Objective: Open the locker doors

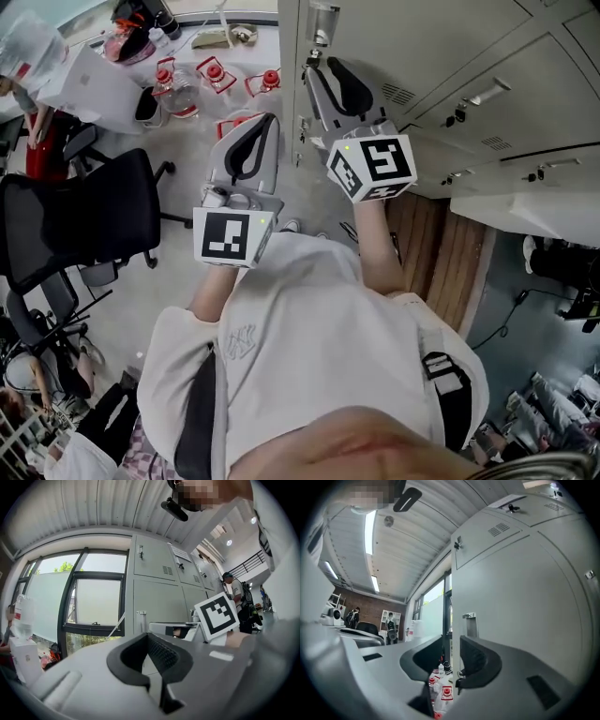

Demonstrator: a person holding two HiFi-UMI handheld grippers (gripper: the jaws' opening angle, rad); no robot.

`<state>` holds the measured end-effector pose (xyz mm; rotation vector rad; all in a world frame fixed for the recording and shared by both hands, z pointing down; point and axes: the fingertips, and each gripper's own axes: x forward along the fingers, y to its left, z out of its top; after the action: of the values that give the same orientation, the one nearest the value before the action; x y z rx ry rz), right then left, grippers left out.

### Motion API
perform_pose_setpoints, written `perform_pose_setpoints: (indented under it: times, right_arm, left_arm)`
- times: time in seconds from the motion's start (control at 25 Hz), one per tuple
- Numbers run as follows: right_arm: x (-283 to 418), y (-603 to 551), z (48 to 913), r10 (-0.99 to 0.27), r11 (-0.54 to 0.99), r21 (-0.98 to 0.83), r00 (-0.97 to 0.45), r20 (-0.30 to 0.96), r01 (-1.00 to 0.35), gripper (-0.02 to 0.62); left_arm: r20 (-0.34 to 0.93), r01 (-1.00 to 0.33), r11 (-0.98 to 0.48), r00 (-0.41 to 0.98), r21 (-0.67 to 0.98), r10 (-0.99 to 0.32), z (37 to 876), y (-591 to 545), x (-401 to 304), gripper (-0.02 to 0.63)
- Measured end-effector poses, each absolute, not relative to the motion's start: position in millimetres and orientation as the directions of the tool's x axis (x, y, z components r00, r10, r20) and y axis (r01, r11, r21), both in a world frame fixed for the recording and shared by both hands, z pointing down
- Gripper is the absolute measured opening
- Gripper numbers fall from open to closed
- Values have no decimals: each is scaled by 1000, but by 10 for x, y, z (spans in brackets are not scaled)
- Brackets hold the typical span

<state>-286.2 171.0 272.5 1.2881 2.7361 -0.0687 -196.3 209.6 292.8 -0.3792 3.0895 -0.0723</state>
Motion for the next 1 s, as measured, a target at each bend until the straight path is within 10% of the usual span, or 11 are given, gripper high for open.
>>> perform_pose_setpoints:
  times: [1.0]
  right_arm:
    - [-3419,2112,2874,639,769,29,-768,-32,639,84]
  left_arm:
    - [-15,-219,976,-976,-18,-219,3070,2544,-2041,-5]
